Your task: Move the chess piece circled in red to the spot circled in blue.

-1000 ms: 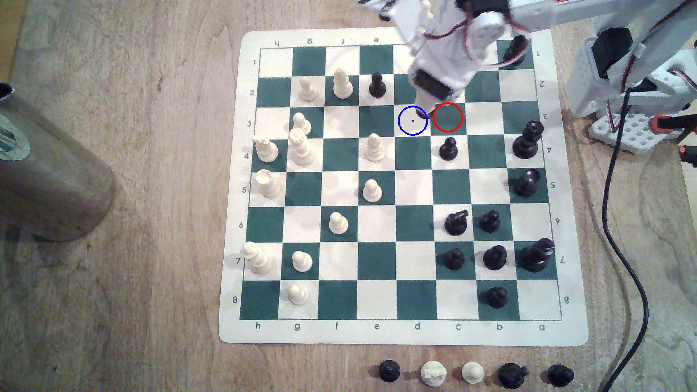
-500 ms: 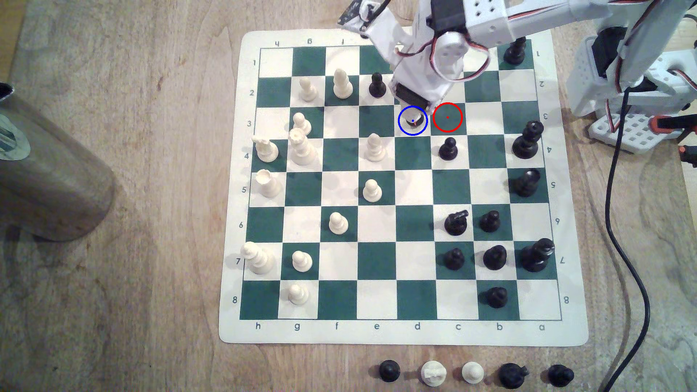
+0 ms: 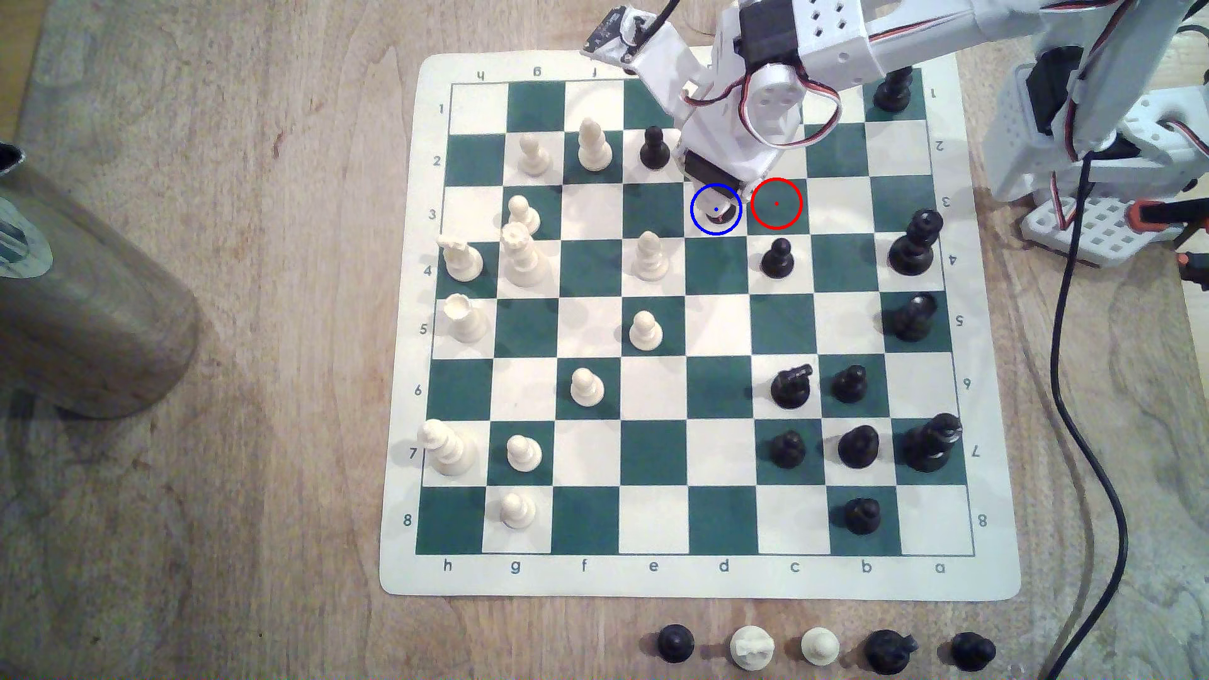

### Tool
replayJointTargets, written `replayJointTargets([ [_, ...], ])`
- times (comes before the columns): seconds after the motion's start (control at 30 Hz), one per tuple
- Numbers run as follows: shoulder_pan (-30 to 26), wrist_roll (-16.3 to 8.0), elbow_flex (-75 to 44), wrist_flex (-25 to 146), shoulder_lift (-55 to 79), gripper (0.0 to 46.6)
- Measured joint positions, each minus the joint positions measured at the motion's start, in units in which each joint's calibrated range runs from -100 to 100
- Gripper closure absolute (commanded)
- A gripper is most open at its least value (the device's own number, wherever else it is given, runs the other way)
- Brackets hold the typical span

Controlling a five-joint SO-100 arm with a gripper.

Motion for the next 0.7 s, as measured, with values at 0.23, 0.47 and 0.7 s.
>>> replayJointTargets([
  [0.23,0.0,0.0,-0.6,-0.2,0.0,46.0],
  [0.47,0.0,0.0,-1.7,-0.8,1.3,45.9],
  [0.7,0.0,0.0,-1.7,-0.8,1.3,45.3],
])
